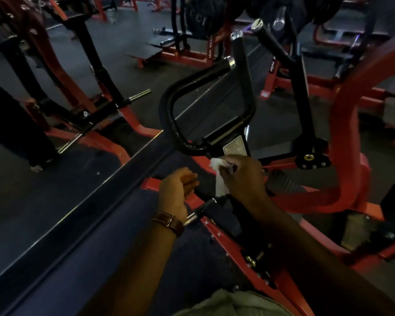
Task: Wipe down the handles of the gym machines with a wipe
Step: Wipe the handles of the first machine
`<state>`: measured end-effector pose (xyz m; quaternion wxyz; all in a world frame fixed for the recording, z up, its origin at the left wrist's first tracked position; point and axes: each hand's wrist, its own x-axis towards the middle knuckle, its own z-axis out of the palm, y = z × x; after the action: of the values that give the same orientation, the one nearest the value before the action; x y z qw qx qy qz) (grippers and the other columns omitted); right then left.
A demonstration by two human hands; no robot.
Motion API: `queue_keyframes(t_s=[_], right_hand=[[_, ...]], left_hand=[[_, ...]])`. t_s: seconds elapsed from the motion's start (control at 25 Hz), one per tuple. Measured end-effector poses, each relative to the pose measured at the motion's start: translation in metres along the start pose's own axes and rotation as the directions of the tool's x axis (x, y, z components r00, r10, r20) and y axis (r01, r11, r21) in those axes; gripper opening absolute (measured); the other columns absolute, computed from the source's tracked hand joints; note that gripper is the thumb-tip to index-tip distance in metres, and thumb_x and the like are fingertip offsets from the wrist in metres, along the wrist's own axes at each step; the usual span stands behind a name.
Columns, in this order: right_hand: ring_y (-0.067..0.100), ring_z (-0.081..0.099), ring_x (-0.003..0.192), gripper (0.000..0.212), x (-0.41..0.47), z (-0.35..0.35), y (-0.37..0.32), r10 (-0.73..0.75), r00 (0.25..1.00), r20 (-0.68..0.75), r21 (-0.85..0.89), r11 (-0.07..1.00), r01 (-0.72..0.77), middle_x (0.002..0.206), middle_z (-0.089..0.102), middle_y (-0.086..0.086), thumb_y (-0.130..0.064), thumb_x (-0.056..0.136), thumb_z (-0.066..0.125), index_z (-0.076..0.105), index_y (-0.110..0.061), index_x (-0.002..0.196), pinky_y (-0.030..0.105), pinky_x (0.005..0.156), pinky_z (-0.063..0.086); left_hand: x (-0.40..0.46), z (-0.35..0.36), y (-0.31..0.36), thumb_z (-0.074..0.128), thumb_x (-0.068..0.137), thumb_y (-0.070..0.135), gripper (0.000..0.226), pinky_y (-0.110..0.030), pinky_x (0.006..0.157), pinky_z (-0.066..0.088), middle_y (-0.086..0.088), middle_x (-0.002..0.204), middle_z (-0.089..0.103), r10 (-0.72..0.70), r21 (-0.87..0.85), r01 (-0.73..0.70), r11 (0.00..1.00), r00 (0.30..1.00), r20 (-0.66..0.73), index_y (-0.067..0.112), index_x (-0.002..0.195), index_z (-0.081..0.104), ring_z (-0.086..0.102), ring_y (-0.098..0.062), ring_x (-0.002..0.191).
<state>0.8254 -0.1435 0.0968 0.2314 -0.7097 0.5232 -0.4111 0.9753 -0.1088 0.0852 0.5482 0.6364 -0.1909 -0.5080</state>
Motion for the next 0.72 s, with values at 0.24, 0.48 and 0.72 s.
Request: queue_keyframes(t_s=[0.24,0.48,0.72], right_hand=[[0.023,0.057,0.109,0.037,0.038,0.057,-0.020,-0.056,0.996,0.072,-0.326,0.942,0.076,0.133,0.044,0.012,-0.010,0.090,0.063,0.058,-0.008,0.127,0.022,0.082,0.046],[0.021,0.060,0.107,0.037,0.042,0.060,-0.036,-0.016,0.989,0.150,-0.212,0.976,0.048,0.134,0.045,0.010,-0.009,0.091,0.063,0.060,-0.009,0.128,0.020,0.086,0.047],[0.020,0.058,0.108,0.041,0.025,0.071,-0.038,0.035,0.992,0.120,-0.320,0.948,0.005,0.130,0.049,0.012,-0.009,0.090,0.059,0.056,-0.004,0.131,0.022,0.092,0.050]], left_hand=[[0.053,0.010,0.006,0.040,0.095,0.063,0.073,-0.048,0.115,0.035,-0.019,0.135,0.061,-0.054,-0.426,0.159,0.891,0.967,0.249,0.003,0.132,0.061,0.055,-0.035,0.129],[0.063,0.012,0.017,0.048,0.093,0.061,0.067,-0.043,0.110,0.036,-0.018,0.127,0.058,-0.083,-0.427,0.226,0.876,0.941,0.329,0.003,0.120,0.066,0.053,-0.034,0.116],[0.075,0.003,0.020,0.042,0.099,0.052,0.057,-0.038,0.087,0.050,-0.014,0.104,0.067,-0.080,-0.314,0.217,0.924,0.914,0.397,0.002,0.108,0.069,0.062,-0.027,0.098]])
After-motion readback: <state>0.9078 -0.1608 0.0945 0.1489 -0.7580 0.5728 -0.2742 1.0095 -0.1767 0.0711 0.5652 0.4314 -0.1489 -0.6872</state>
